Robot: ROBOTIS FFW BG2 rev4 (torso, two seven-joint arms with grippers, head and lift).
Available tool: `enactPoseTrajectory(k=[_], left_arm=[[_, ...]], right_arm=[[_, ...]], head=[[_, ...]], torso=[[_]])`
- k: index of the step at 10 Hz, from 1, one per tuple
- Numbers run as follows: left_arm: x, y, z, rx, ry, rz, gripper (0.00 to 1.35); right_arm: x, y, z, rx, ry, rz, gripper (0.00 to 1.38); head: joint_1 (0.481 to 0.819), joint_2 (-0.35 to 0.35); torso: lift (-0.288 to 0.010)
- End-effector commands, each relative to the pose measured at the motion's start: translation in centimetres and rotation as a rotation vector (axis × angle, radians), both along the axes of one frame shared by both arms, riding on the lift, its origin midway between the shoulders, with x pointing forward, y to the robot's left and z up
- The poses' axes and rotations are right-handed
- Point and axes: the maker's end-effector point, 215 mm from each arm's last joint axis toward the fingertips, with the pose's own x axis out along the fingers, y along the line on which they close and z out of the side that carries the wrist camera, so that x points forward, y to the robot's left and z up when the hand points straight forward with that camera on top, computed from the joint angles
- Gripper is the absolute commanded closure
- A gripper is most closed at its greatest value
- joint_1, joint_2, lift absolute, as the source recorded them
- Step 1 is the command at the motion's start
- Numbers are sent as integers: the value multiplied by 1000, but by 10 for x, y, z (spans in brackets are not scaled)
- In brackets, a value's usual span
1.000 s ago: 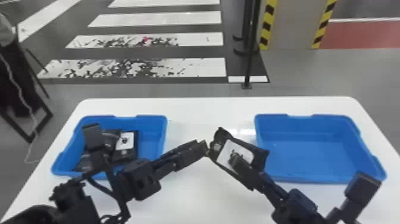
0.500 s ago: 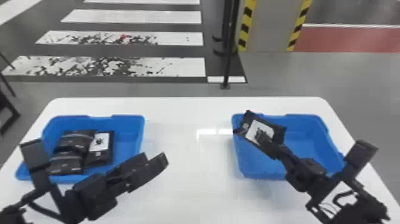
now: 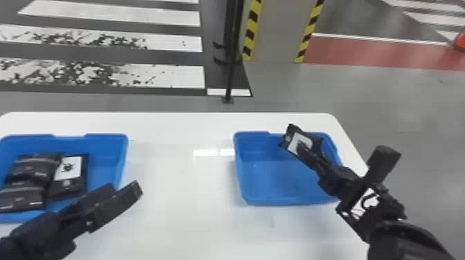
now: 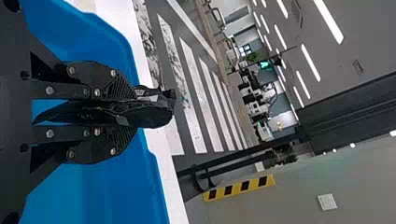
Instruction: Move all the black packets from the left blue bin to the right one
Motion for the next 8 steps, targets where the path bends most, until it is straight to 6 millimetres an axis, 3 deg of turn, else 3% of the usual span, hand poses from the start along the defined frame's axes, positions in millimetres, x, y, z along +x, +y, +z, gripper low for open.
enactPoseTrajectory(k=[1,2,4,8], left_arm=[[1,7,-2,10,3,13,186],[0,9,-3,13,7,14,194],[5,24,-10,62,20,42,194],[20,89,-41,239,93,142,188]], right_arm=[[-2,-14,6,-78,-28,-23,211],[-12,-15,7,-100,-36,-32,59],[-42,-9,38,-196,-111,-59,133],[-111,53,79,-165,-195,-32,139]], head=[[695,-182],[695,-189],[695,-193],[695,-105]], torso=[[-140],[-140],[-140],[-140]])
